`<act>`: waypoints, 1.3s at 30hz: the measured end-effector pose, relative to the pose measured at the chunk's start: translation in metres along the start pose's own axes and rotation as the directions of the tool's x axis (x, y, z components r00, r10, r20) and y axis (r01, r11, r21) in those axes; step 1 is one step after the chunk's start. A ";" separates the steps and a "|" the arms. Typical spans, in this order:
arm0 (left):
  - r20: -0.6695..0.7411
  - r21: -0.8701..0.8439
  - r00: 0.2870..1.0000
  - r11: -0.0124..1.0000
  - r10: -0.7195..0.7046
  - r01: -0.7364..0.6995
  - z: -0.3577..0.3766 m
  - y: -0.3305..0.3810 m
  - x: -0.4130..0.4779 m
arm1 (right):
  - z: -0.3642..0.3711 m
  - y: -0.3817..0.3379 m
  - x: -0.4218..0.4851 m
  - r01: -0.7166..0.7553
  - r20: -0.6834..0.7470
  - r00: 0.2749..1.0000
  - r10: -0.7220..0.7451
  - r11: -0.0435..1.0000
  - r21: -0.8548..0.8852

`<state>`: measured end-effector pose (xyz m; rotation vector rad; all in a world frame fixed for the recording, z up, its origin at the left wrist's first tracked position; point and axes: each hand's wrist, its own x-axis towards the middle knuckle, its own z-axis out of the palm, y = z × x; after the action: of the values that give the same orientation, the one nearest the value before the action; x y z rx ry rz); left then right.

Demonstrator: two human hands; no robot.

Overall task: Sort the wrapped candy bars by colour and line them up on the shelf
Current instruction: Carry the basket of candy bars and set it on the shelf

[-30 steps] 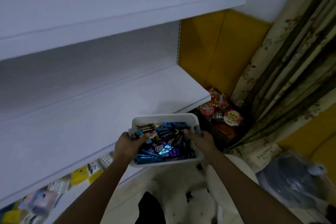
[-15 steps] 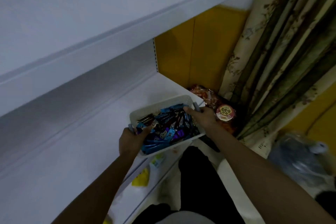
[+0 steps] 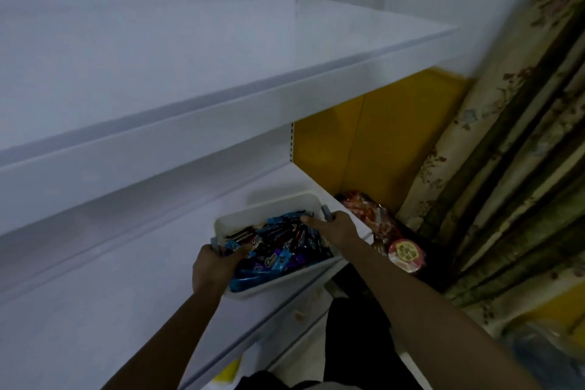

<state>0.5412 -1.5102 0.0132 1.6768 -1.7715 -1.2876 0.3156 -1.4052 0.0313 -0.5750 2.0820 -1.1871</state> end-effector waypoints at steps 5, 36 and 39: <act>-0.119 -0.102 0.987 0.990 -0.111 0.099 0.030 0.004 0.029 | 0.008 -0.002 0.068 0.057 0.173 0.984 -0.045 0.996 -0.063; -0.563 -0.153 0.813 0.986 -0.148 0.073 0.054 0.016 0.095 | 0.066 -0.047 0.239 0.650 0.569 0.687 -0.453 0.733 -0.202; -0.582 -0.151 0.796 0.984 -0.165 0.094 0.055 0.018 0.092 | 0.070 -0.046 0.245 0.665 0.572 0.666 -0.479 0.728 -0.165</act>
<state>0.4680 -1.5787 -0.0284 1.8891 -1.1998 -0.7574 0.2020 -1.6280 -0.0346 -1.6560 1.6889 -0.8182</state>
